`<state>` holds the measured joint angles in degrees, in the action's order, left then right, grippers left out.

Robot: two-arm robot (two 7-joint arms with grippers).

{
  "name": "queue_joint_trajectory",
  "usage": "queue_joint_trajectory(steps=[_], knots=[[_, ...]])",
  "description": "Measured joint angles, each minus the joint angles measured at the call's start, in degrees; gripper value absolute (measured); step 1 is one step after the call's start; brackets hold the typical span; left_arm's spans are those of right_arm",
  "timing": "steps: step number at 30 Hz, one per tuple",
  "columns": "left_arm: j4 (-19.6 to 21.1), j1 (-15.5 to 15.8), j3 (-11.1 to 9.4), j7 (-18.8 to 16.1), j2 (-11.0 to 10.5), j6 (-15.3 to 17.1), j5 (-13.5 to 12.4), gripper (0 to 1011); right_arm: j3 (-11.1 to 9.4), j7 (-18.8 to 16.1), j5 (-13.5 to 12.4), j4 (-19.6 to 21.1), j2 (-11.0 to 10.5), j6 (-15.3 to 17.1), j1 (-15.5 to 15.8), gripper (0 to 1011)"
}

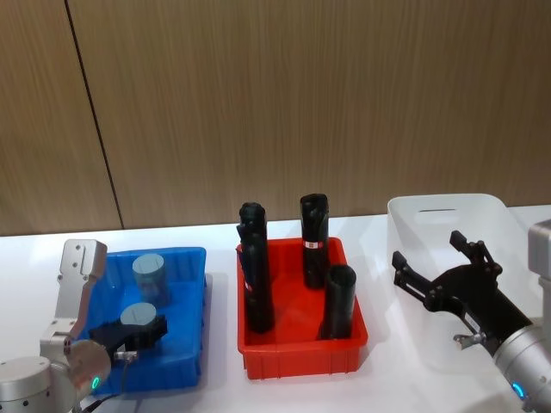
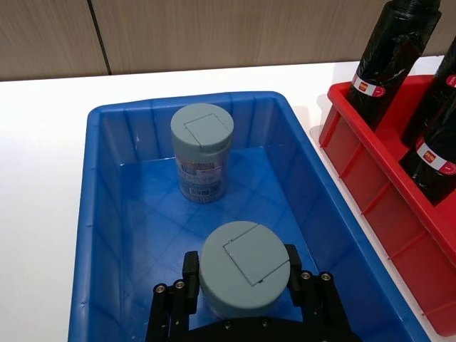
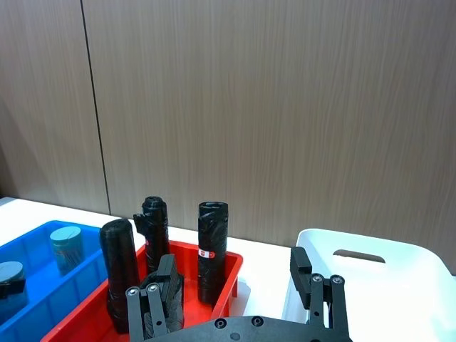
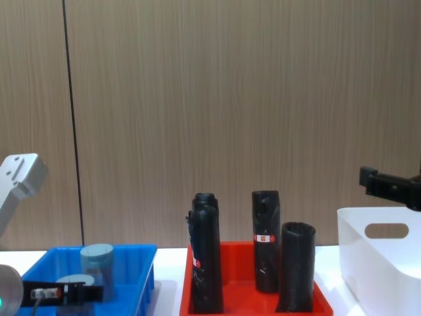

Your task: Pick the cotton swabs from the blue box and place them into the white box.

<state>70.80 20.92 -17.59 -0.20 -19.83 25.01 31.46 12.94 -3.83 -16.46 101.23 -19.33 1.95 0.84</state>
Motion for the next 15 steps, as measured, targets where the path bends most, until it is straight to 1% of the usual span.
queue_joint_trajectory(steps=[2, 4, 9, 15], knots=[[-0.03, 0.00, 0.00, 0.04, 0.00, -0.08, -0.30, 707, 0.00, 0.00, 0.00, 0.00, 0.00, 0.00, 0.00, 1002], [0.00, -0.05, 0.00, 0.05, -0.05, -0.21, -0.80, 682, 0.00, 0.00, 0.00, 0.00, 0.00, 0.00, 0.00, 1002], [0.51, -0.32, -0.04, 0.00, -0.22, -0.73, -1.99, 678, 0.00, 0.00, 0.00, 0.00, 0.00, 0.00, 0.00, 1002], [2.36, -1.16, -0.11, -0.23, -0.78, -3.00, -4.39, 678, 0.00, 0.00, 0.00, 0.00, 0.00, 0.00, 0.00, 1002]])
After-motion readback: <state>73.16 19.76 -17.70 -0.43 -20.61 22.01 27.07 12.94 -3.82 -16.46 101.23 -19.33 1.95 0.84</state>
